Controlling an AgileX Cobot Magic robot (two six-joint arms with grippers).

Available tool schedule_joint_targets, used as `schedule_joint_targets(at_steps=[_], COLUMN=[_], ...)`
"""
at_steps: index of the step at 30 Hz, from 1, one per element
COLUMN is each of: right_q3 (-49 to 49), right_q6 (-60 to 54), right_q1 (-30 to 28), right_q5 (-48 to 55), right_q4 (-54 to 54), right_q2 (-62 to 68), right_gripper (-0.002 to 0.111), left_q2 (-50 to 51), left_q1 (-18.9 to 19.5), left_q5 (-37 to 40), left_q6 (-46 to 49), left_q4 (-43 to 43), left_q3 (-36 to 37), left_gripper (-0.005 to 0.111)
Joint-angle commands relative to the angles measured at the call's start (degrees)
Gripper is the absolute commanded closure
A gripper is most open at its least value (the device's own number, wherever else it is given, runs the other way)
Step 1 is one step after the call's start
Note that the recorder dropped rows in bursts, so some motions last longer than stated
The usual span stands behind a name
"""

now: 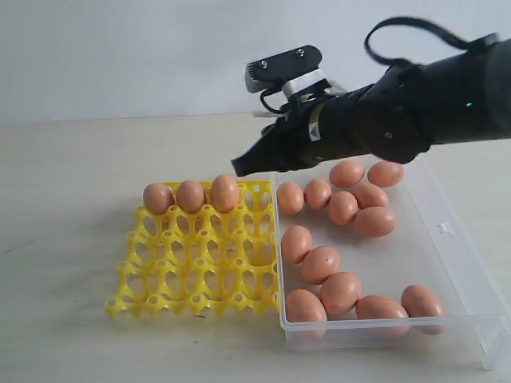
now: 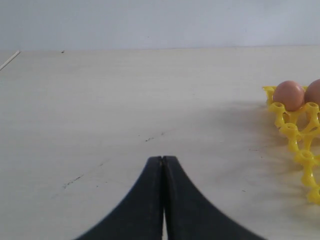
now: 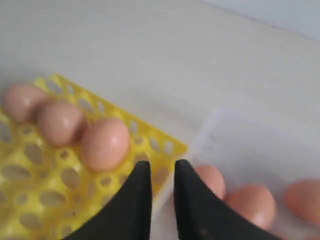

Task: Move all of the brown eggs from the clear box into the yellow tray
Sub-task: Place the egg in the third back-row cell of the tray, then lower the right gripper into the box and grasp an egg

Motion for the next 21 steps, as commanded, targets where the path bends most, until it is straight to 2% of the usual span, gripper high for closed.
schedule_joint_targets(at_steps=[1, 4, 6, 8, 10, 12, 16, 21], right_q3=[-0.23, 2.45, 5.01, 8.34, 10.64, 12.29, 12.92, 12.92], right_q6=[-2.81, -6.05, -8.06, -12.35, -12.35, -12.1, -11.51, -9.64], right_q1=[-1.18, -2.33, -2.33, -2.33, -2.33, -2.33, -2.33, -2.33], right_q5=[28.73, 33.1, 32.04, 26.47, 21.08, 16.46, 9.9, 8.76], right_q4=[1.46, 4.93, 10.53, 21.46, 25.22, 25.5, 25.66, 26.05], right_q2=[-5.4, -6.09, -6.58, -6.69, -6.69, -6.69, -6.12, -3.63], right_gripper=[0.108, 0.108, 0.1, 0.078, 0.06, 0.049, 0.047, 0.047], left_q2=[-0.32, -0.32, -0.32, -0.32, -0.32, -0.32, -0.32, -0.32], left_q1=[-0.29, -0.29, -0.29, -0.29, -0.29, -0.29, -0.29, -0.29], left_q5=[-0.8, -0.8, -0.8, -0.8, -0.8, -0.8, -0.8, -0.8], left_q6=[-0.31, -0.31, -0.31, -0.31, -0.31, -0.31, -0.31, -0.31], left_q4=[-0.32, -0.32, -0.32, -0.32, -0.32, -0.32, -0.32, -0.32], left_q3=[-0.23, -0.23, -0.23, -0.23, -0.23, -0.23, -0.23, -0.23], left_gripper=[0.107, 0.107, 0.107, 0.107, 0.107, 0.107, 0.107, 0.107])
